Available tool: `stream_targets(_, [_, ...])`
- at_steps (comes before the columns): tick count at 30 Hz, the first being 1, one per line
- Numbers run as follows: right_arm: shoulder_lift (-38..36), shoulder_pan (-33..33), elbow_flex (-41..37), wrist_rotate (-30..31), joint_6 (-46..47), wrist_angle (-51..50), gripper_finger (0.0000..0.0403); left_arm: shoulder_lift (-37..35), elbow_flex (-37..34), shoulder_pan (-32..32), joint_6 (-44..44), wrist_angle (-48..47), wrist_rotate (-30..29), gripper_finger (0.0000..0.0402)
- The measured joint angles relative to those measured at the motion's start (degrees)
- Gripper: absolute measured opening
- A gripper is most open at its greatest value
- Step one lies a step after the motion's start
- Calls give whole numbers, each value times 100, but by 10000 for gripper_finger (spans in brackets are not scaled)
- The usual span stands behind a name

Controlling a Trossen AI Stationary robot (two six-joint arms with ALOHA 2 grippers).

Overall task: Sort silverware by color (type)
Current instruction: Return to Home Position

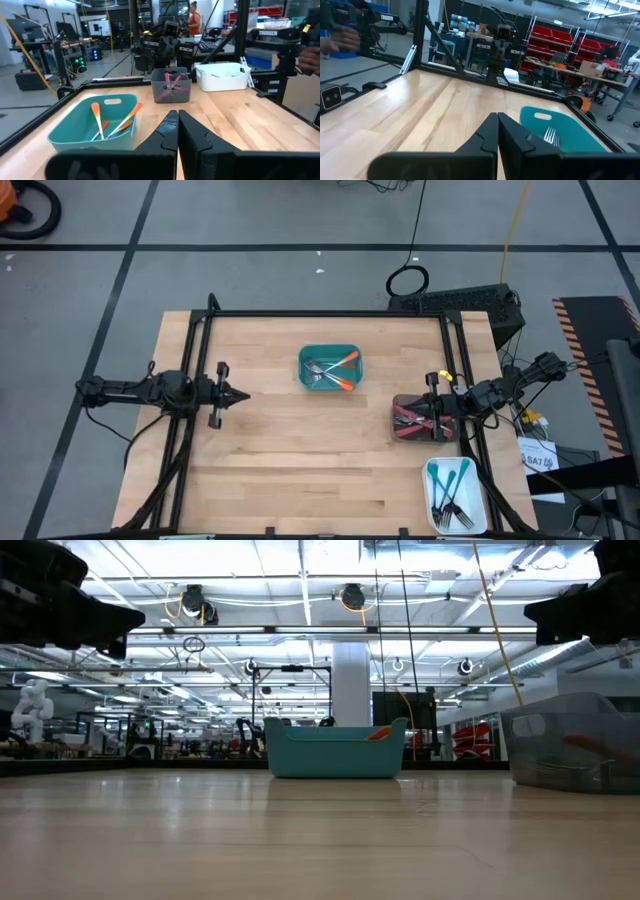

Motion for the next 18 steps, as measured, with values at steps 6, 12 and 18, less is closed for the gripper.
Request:
stream_targets(6, [0,0,0,11,31,-16,0,0,0,0,-216,0,-17,3])
stream_targets(12, [0,0,1,-26,176,-48,0,0,0,0,-85,-2,-40,3])
stream_targets(18, [-62,-79,1,-306,-214,-74,0,0,0,0,3,4,-52,3])
